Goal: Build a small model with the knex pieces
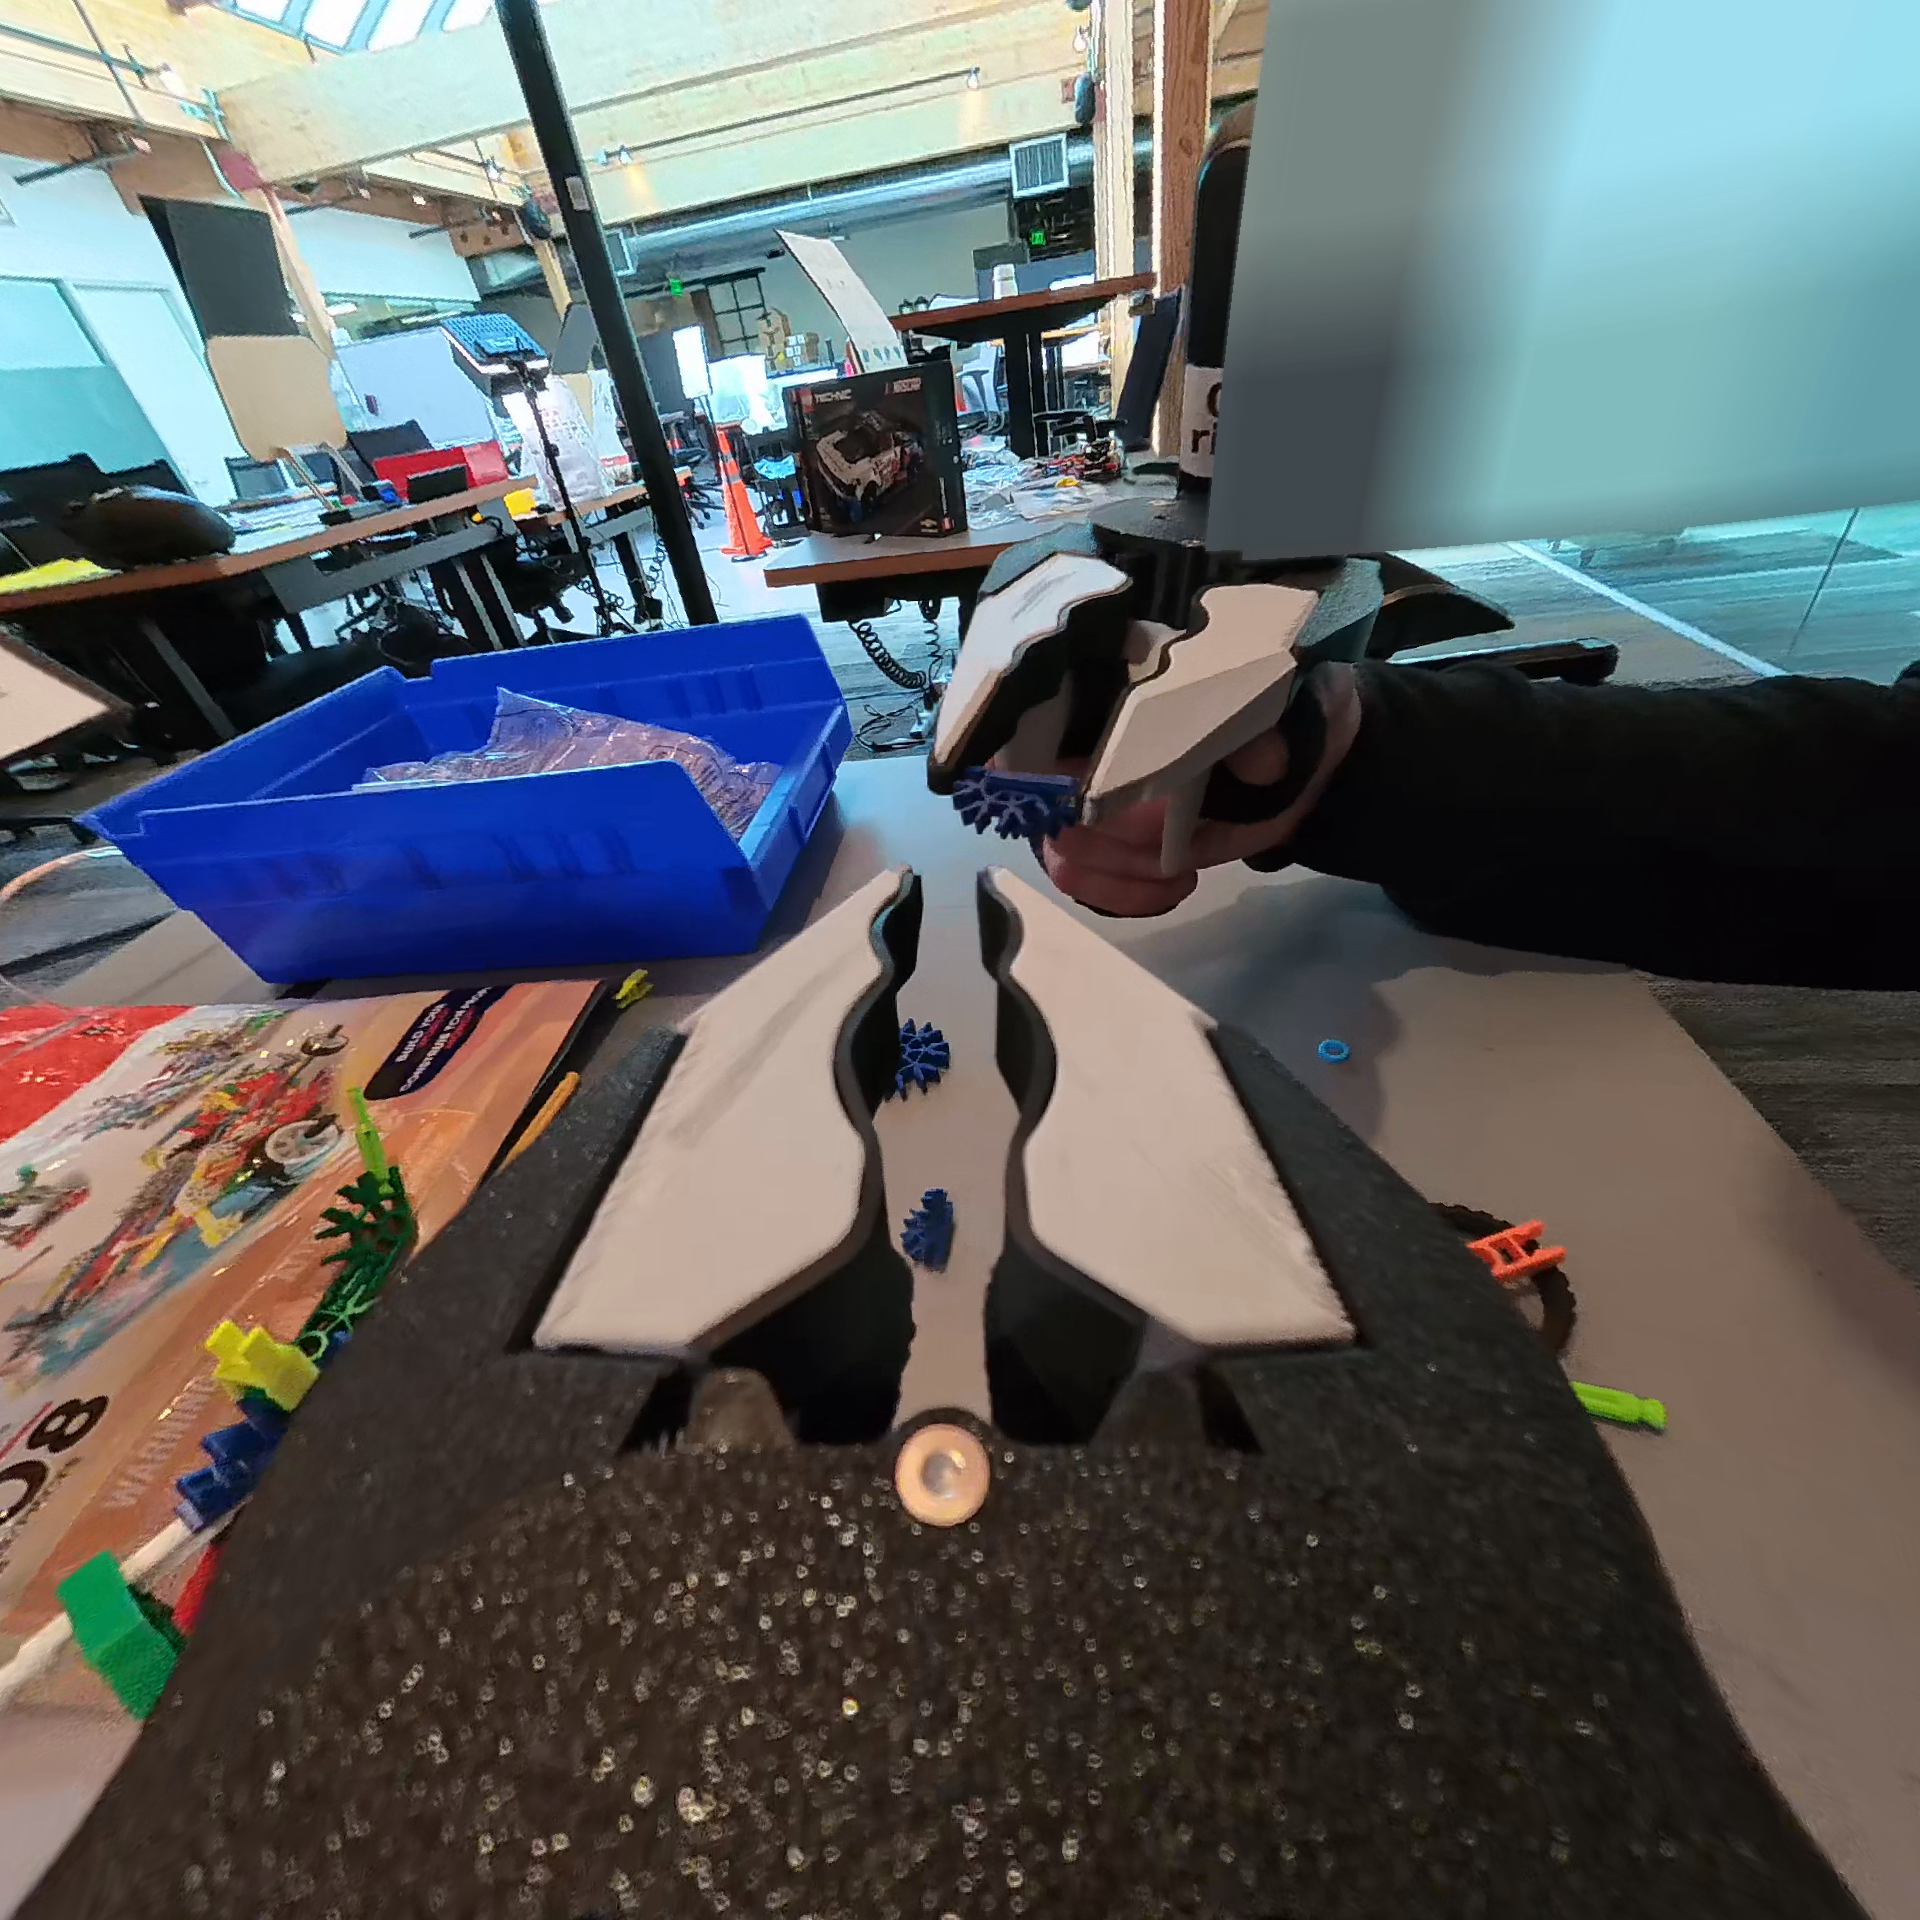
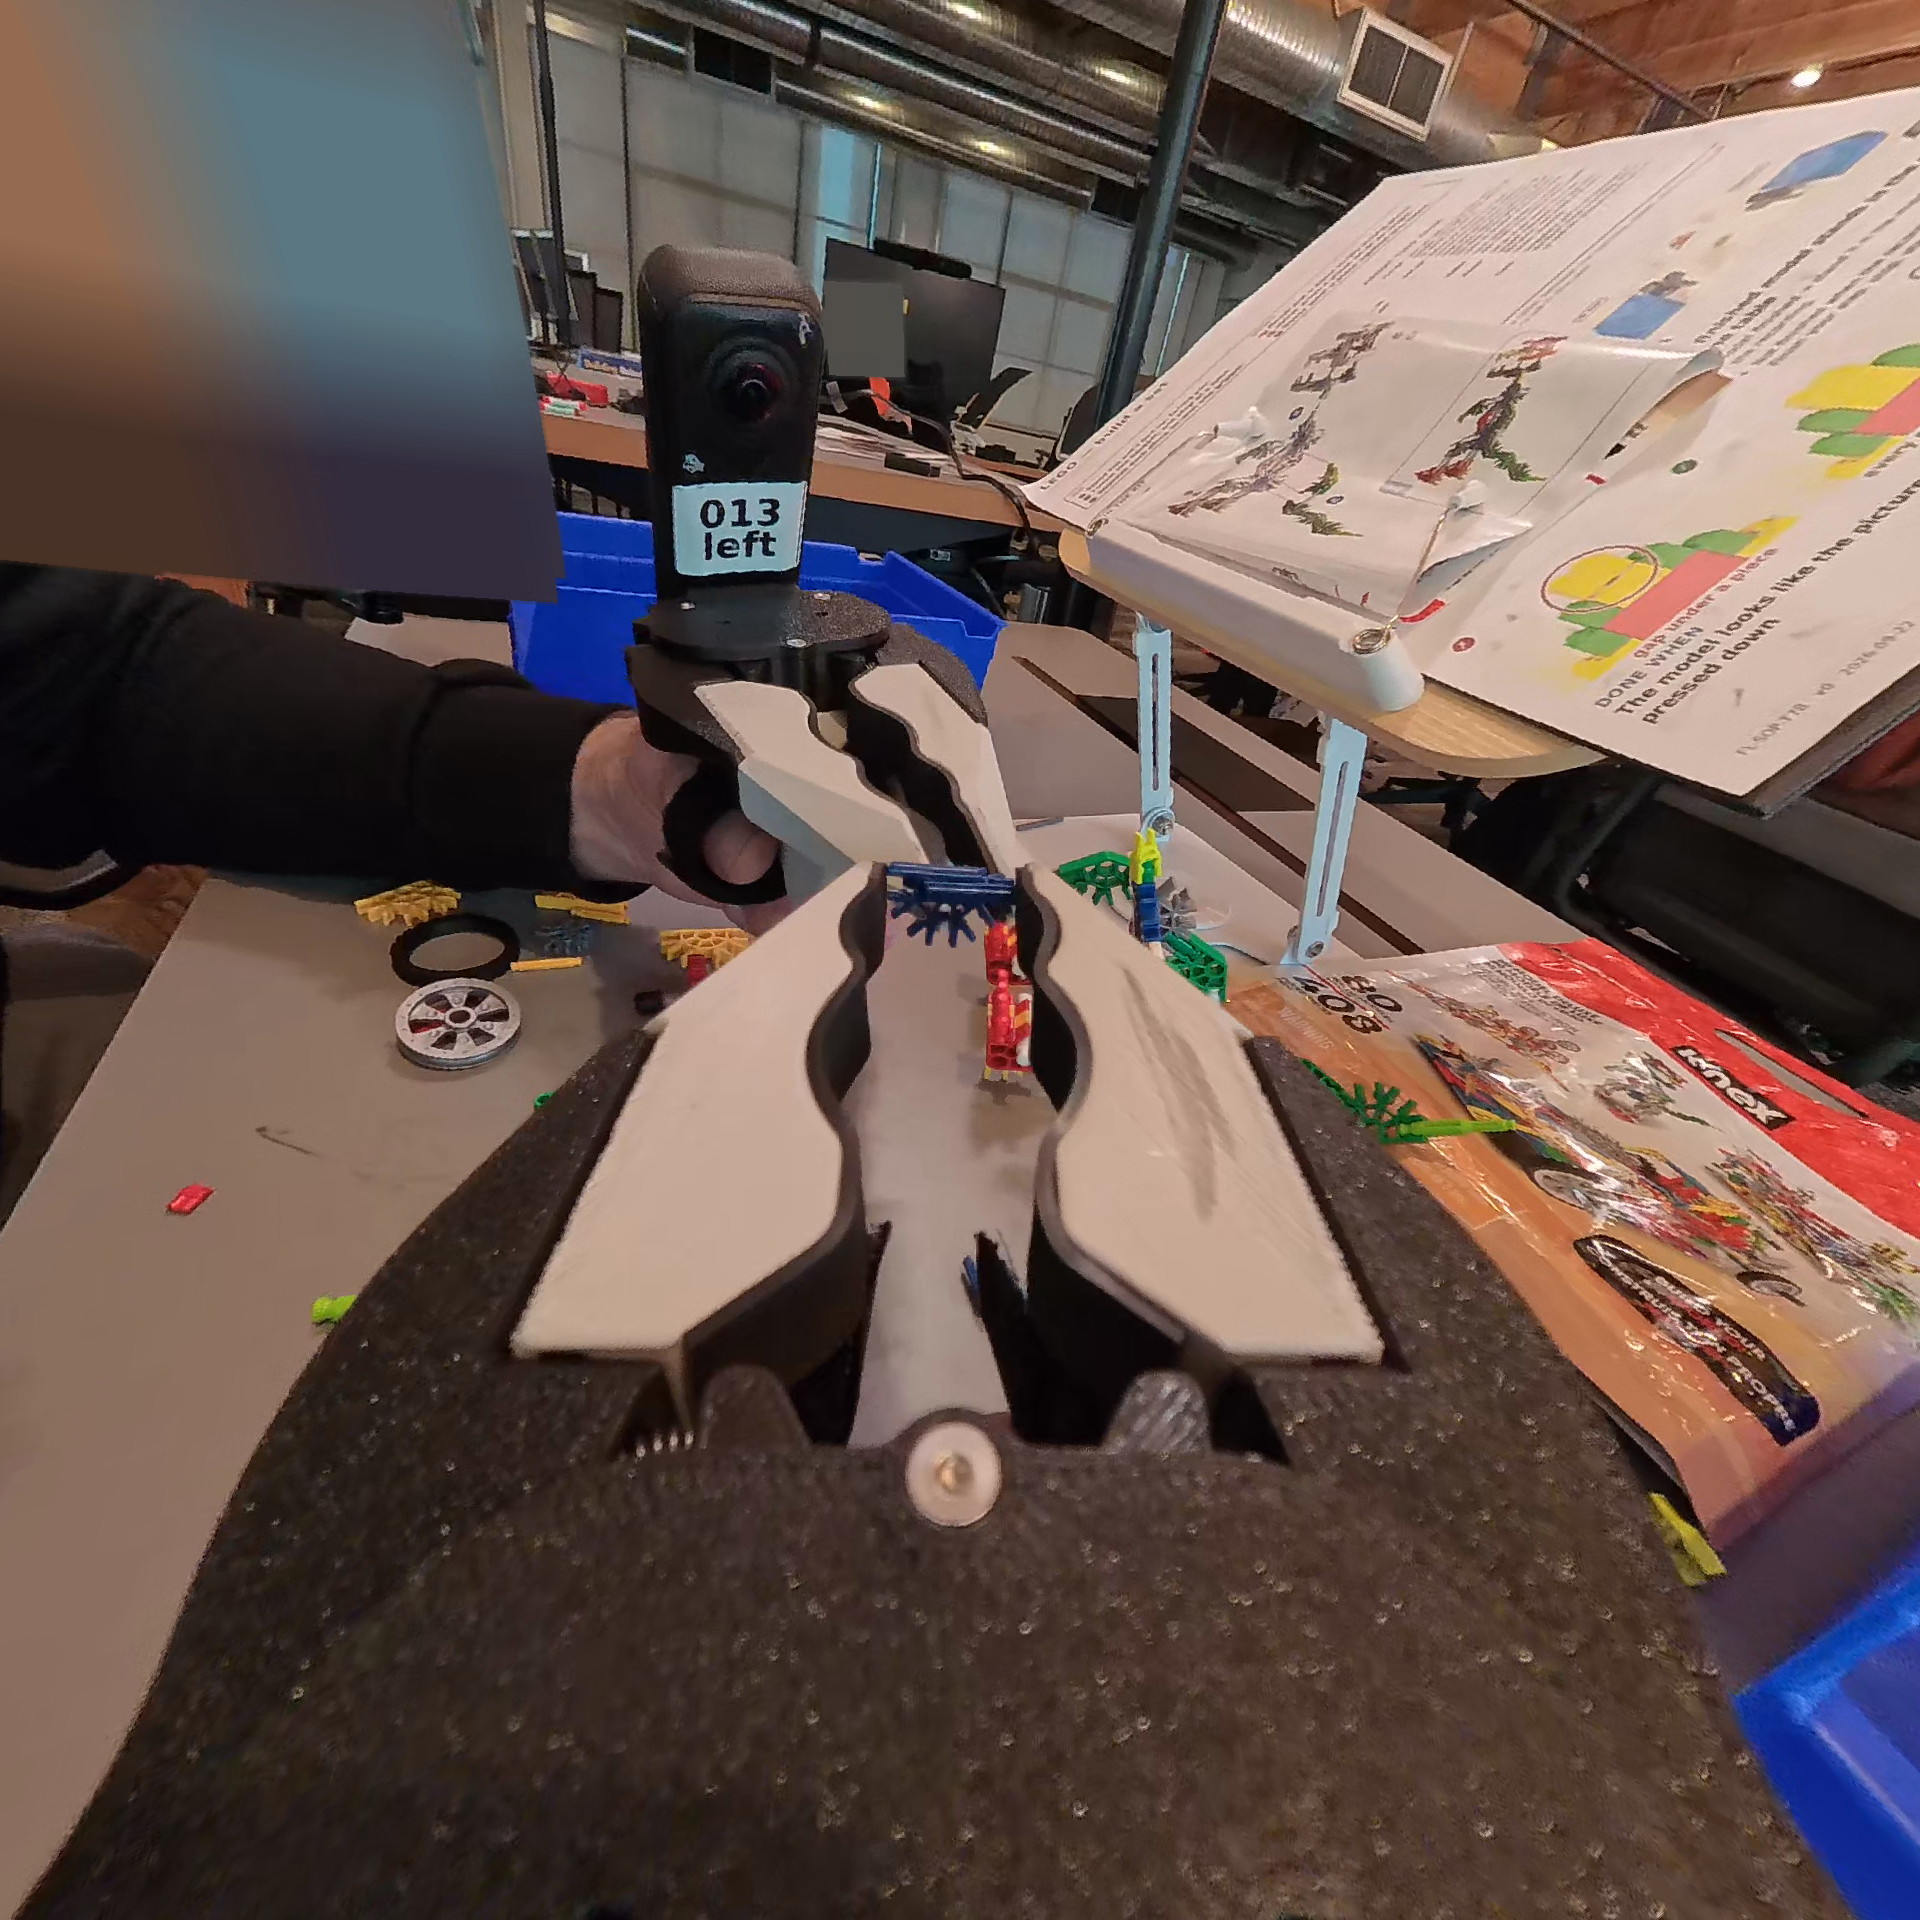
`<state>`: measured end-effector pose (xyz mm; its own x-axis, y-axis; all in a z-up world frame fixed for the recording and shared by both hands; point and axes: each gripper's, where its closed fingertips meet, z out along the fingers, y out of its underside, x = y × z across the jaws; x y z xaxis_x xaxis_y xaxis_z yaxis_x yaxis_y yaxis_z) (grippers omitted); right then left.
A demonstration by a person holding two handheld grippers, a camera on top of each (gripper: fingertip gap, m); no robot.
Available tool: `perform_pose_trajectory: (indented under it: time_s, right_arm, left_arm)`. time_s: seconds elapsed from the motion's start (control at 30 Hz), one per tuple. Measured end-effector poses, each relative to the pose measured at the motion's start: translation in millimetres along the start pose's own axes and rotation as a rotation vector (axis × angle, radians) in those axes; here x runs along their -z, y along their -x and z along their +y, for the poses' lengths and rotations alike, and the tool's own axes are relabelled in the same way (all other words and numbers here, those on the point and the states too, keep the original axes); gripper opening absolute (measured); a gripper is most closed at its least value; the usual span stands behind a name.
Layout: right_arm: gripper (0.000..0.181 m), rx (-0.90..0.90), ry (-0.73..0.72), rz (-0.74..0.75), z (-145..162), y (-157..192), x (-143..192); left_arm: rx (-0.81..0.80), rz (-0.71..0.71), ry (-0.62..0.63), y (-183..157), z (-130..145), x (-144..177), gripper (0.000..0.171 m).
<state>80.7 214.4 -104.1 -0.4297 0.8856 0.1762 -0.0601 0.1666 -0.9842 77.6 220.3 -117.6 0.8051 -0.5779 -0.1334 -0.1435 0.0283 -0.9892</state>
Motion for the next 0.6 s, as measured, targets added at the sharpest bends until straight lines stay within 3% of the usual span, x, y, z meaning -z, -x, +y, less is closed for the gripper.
perform_pose_trajectory:
  time_s: [0.3,0.6]
  right_arm:
    - [0.024,0.156,0.076,0.073,11,-1,-7]
    - [0.024,0.201,0.079,0.091,11,-1,-8]
  left_arm:
    - [0.159,0.117,-0.007,-9,7,-1,0.009]
    - [0.147,0.13,-0.015,-10,5,2,0.004]
